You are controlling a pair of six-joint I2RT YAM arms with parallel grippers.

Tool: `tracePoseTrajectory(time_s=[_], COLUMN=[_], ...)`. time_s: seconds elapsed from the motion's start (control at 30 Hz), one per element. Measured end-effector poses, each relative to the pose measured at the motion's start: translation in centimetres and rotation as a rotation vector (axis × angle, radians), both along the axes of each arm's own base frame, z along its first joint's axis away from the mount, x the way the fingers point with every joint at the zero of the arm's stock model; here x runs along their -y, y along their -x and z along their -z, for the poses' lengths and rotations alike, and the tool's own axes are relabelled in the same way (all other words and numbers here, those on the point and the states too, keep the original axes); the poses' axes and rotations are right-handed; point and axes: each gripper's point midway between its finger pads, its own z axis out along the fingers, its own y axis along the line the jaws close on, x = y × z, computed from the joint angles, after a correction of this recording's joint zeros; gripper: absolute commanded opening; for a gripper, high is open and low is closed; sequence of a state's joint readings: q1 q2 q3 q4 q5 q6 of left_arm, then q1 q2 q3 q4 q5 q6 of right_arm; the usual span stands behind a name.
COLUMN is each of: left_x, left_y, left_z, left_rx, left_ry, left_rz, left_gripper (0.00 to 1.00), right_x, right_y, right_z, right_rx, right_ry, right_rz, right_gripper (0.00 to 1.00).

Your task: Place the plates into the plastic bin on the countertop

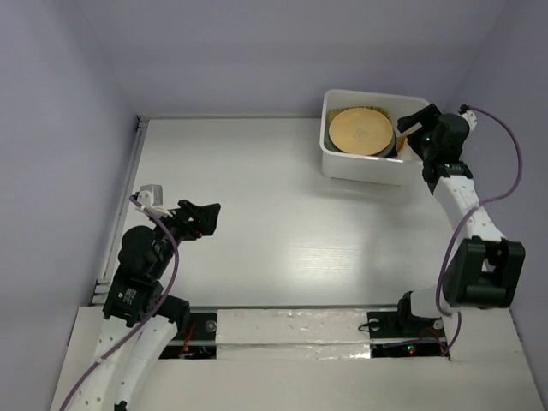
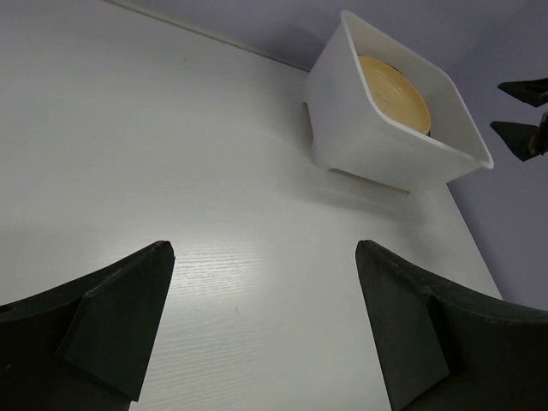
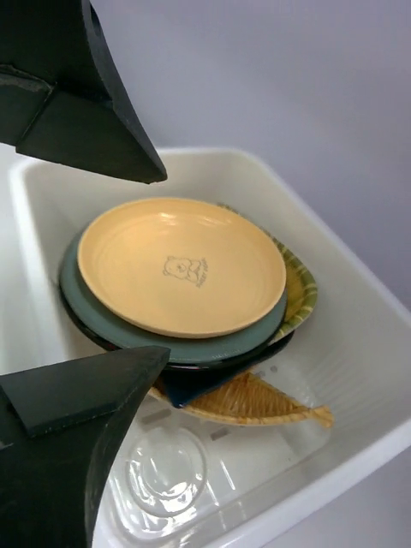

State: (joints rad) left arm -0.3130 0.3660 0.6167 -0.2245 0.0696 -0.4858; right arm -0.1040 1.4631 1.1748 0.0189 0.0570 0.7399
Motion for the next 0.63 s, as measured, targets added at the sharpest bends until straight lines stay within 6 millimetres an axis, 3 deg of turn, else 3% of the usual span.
tracePoseTrajectory(time_s=[0.03, 0.07, 0.13, 0.23, 0.3, 0.4, 0.47, 0.53, 0.63], left_x=[0.0, 0.0, 0.0, -0.2, -0.3, -0.4, -0.5, -0.5, -0.5], left_y=[0.0, 0.0, 0.0, 0.0, -0.1, -0.2, -0.3, -0.3, -0.3], left_z=[0.0, 0.0, 0.0, -0.1, -0.5, -2.5, -4.2, -5.6, -6.8], left_rx=[0.002, 0.002, 0.003, 0.008, 0.016, 0.051, 0.090, 0.129, 0.168], left_ry=[0.001, 0.000, -0.003, -0.012, -0.019, -0.018, -0.008, 0.006, 0.024], left_rz=[0.000, 0.000, 0.000, -0.006, -0.010, -0.019, -0.023, -0.024, -0.025], left_gripper=[0.86, 0.86, 0.87, 0.87, 0.87, 0.87, 0.87, 0.87, 0.88], right_x=[-0.1, -0.4, -1.5, -4.4, -6.4, -8.7, -9.6, -10.2, -10.3], right_y=[1.0, 2.0, 4.3, 9.1, 13.4, 19.6, 22.6, 27.2, 30.2], right_z=[-0.6, -1.2, -2.5, -4.7, -6.1, -9.0, -10.1, -12.9, -13.8], right_rx=[0.024, 0.053, 0.121, 0.272, 0.391, 0.561, 0.624, 0.756, 0.815], right_ry=[0.000, -0.003, -0.024, -0.068, -0.081, -0.060, -0.028, 0.036, 0.099], right_rz=[-0.001, -0.006, -0.049, -0.173, -0.268, -0.380, -0.423, -0.438, -0.433], right_gripper=[0.73, 0.43, 0.02, 0.00, 0.00, 0.01, 0.08, 0.14, 0.23])
